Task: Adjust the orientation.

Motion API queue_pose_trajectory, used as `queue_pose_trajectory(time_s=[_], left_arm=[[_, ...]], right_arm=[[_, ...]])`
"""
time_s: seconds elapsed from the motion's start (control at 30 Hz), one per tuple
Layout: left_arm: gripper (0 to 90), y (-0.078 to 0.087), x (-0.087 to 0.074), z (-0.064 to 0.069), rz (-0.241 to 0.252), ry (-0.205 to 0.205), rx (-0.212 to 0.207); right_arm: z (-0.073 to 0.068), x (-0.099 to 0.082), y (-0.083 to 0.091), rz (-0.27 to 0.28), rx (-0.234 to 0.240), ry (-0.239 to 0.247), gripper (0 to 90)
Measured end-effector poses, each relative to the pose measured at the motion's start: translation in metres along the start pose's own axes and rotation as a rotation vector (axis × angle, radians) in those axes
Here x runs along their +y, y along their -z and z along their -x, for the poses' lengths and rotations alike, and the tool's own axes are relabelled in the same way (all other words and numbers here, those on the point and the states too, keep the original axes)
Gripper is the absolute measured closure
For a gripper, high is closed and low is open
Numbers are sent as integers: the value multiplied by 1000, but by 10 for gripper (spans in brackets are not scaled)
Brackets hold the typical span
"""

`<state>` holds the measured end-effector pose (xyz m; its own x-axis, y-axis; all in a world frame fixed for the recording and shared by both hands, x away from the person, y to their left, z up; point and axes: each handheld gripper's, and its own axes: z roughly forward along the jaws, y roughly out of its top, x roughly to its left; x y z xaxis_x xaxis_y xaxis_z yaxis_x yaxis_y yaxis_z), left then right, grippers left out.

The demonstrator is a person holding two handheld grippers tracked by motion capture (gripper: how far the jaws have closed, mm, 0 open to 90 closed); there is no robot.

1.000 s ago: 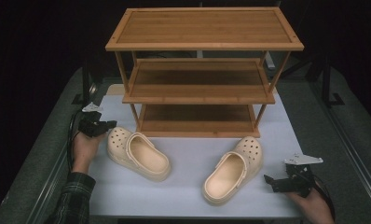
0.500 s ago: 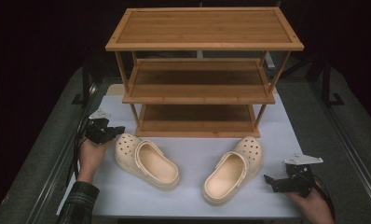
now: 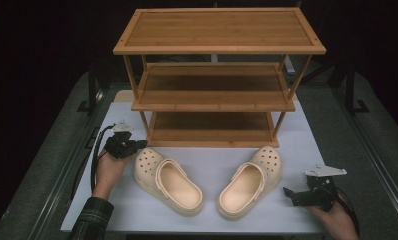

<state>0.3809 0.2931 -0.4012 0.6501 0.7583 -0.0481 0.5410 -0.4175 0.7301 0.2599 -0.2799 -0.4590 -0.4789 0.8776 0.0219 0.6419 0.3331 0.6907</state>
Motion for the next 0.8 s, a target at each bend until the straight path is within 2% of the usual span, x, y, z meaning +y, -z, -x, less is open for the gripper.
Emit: queue_pose_trajectory(time_s=[0.17, 0.2, 0.47, 0.57, 0.6, 0.63, 0.7, 0.8], left_arm=[[900, 5, -1, -2, 1, -6, -9], [900, 10, -3, -3, 7, 7, -6], [900, 49, -27, -3, 14, 20, 38], [900, 64, -43, 4, 11, 21, 37], [900, 64, -43, 4, 11, 21, 37], [900, 67, -51, 10, 2, 23, 30], [900, 67, -59, 17, -16, 13, 19], [900, 66, -67, 28, -39, 5, -15]], right_arm=[[0, 0, 0, 0, 0, 0, 0], [0, 0, 0, 0, 0, 0, 0], [0, 0, 0, 1, 0, 0, 0], [0, 0, 0, 0, 0, 0, 0], [0, 0, 0, 0, 0, 0, 0], [0, 0, 0, 0, 0, 0, 0], [0, 0, 0, 0, 0, 0, 0], [0, 0, 0, -2, -1, 1, 0]])
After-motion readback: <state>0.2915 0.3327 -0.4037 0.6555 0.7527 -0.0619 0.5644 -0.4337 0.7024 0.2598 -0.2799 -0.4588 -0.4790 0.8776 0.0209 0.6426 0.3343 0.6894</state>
